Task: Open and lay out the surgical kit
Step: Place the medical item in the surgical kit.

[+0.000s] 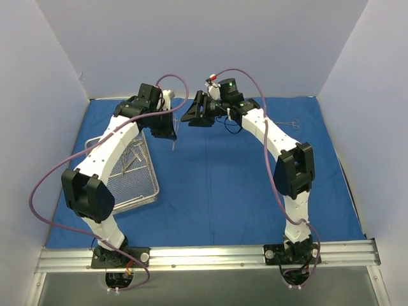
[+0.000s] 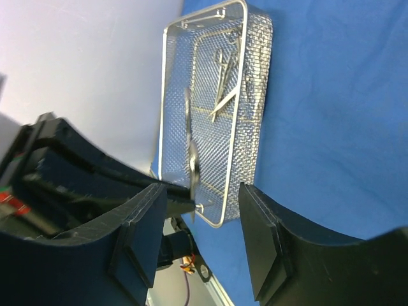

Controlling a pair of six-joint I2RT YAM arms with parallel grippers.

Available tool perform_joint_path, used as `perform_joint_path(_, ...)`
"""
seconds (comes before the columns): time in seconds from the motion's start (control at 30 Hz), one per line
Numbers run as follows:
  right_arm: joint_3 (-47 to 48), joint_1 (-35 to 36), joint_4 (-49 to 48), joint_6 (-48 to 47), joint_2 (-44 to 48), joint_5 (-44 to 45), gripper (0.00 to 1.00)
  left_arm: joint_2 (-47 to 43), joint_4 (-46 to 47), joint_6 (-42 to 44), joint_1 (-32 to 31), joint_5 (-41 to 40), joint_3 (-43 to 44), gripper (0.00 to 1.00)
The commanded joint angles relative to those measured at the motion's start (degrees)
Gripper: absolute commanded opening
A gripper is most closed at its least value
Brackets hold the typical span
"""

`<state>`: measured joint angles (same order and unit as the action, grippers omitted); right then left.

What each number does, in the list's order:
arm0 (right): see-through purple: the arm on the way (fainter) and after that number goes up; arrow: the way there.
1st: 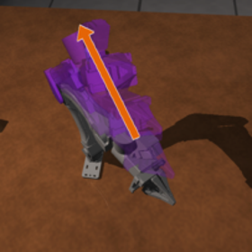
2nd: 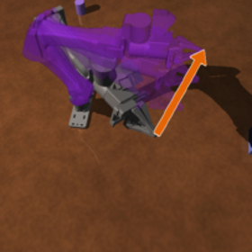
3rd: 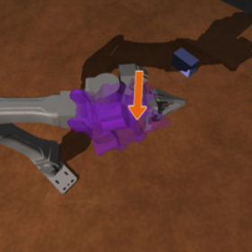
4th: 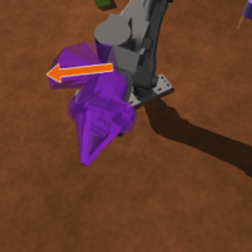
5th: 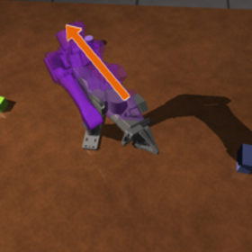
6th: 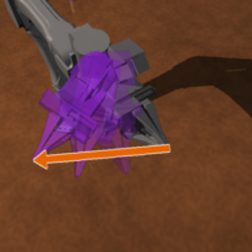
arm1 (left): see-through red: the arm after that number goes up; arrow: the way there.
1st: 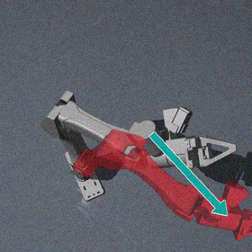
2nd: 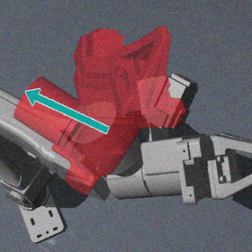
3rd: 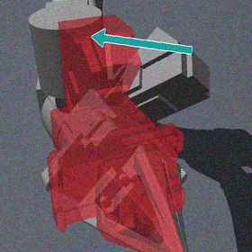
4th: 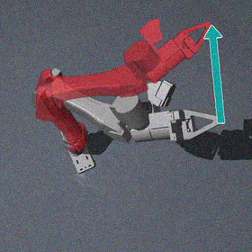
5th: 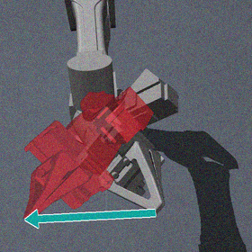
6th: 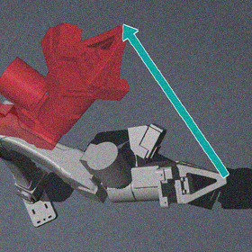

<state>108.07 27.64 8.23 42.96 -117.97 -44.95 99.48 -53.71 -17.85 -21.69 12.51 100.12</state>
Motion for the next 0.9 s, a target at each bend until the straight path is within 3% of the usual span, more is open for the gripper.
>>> perform_joint_path(0.0, 3.7, 1.0, 1.6, -2.3, -0.5, 0.0, 0.49, 0.1, 2.0, -0.3, -0.8, 2.1, 3.2, 0.02)
perform_joint_path(0.27, 5.7, 2.3, 2.1, -2.4, -3.0, -0.1, 0.46, -0.2, 2.2, -0.5, -1.3, 2.4, 3.3, 0.02)
perform_joint_path(0.5, 7.2, 2.9, 3.1, -2.4, -4.7, -0.1, 0.34, -0.1, 2.6, -0.4, -1.7, 3.0, 3.4, 0.02)
perform_joint_path(0.63, 7.0, 2.7, 2.9, -2.4, -5.3, -0.5, 0.04, -0.3, 2.6, -0.2, -1.7, 3.4, 3.3, 0.02)
perform_joint_path(0.73, 5.0, 2.0, -0.1, -0.5, -4.5, -1.8, 0.0, -0.5, 2.9, -0.6, -1.7, 3.7, 2.8, 0.02)
perform_joint_path(0.77, 2.4, 1.5, -2.9, 0.3, -3.8, -1.6, 0.0, -0.4, 2.7, -1.0, -1.4, 3.9, 2.8, 0.04)
perform_joint_path(0.87, -2.1, -1.1, -7.7, 4.0, -1.0, -1.1, 0.0, -1.0, 2.8, -1.7, -0.5, 4.2, 1.8, 0.31)
